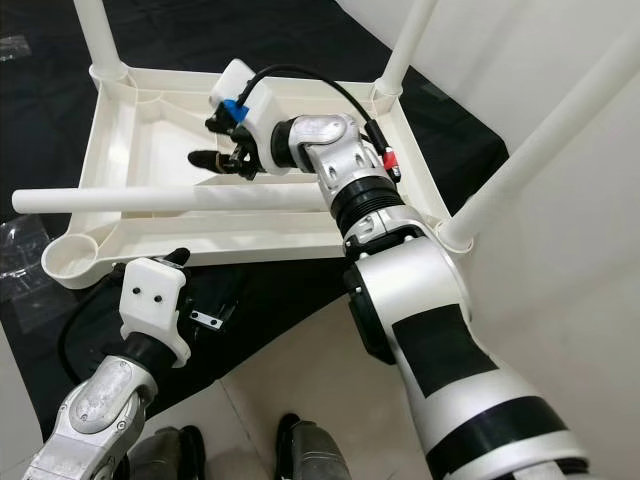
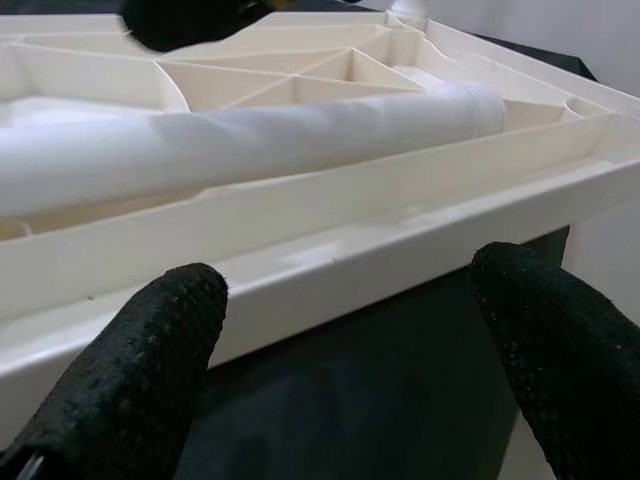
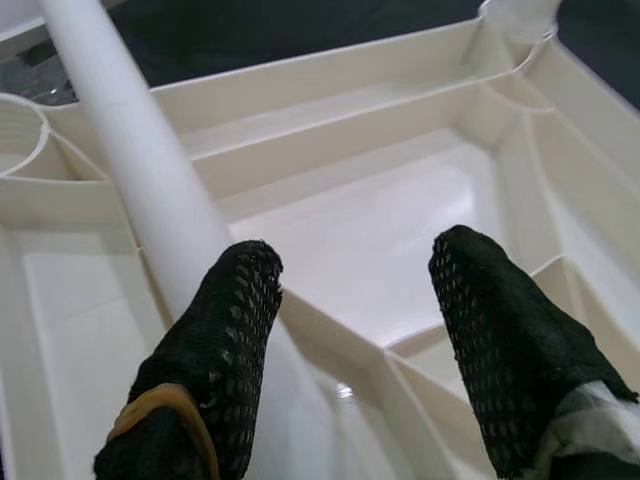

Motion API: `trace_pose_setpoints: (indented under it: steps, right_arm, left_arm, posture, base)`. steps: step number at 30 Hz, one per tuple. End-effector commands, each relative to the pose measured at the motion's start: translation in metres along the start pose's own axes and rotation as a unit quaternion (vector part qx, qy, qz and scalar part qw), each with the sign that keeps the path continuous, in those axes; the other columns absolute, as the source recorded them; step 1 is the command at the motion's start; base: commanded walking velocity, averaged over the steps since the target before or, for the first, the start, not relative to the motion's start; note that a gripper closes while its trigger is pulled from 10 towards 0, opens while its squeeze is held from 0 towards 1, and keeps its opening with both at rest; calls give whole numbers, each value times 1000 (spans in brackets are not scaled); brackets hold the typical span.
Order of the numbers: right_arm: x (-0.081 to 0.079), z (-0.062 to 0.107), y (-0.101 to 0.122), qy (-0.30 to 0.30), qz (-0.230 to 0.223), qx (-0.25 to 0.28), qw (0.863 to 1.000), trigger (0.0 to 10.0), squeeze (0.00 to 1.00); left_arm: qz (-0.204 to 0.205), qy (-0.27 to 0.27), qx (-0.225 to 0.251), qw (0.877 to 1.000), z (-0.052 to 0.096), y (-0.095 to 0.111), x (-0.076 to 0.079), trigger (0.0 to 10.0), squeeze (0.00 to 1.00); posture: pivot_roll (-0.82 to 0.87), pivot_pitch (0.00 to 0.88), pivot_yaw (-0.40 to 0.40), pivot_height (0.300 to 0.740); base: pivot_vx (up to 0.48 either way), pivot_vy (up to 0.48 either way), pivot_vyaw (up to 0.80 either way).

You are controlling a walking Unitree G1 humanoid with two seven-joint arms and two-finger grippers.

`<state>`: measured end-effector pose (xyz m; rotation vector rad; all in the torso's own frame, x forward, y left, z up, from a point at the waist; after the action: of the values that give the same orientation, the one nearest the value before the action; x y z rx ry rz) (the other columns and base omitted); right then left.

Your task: Building children table

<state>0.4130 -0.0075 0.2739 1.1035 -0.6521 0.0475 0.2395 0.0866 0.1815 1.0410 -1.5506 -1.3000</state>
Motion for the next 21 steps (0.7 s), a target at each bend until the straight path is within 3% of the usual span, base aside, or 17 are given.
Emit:
trace_pose_setpoints:
  steps: [1, 9, 16, 21]
  right_arm:
    - [-10, -6, -10, 22, -5, -23, 999, 10000, 0]
    - [-32, -21, 1, 93, 32, -29, 995, 10000, 0]
    - [-39, -26, 7, 125, 76, -45, 988, 10000, 0]
    - [-39, -30, 9, 111, 102, -65, 986, 10000, 0]
  left_arm:
    - [8, -3, 2, 1000, 2, 0, 5, 10000, 0]
    - [12, -1, 0, 1000, 3, -1, 7, 10000, 0]
    - [16, 0, 0, 1000, 4, -1, 8, 10000, 0]
    - [16, 1, 1, 1000, 3, -1, 9, 10000, 0]
  posture:
    - [31, 190, -182, 740]
    - [20, 201, -198, 740]
    - [15, 203, -200, 740]
    - [3, 207, -204, 740]
  base:
    - [0, 0, 0]
    - [0, 0, 0]
    - [0, 0, 0]
    - [0, 0, 0]
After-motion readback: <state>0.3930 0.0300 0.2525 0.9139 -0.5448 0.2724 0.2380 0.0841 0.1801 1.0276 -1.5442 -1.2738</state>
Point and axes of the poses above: a point about 5 cm out from each wrist's last joint towards the gripper, its own z axis pointing back from the gripper into the wrist, its own y axis along the axis of the wrist's last joint, x = y × z, the point moved 3 cm from there along -z, pointing out of the wrist towards the gripper, and after that the axes turned 9 degrees about z, right-handed, at the moved point
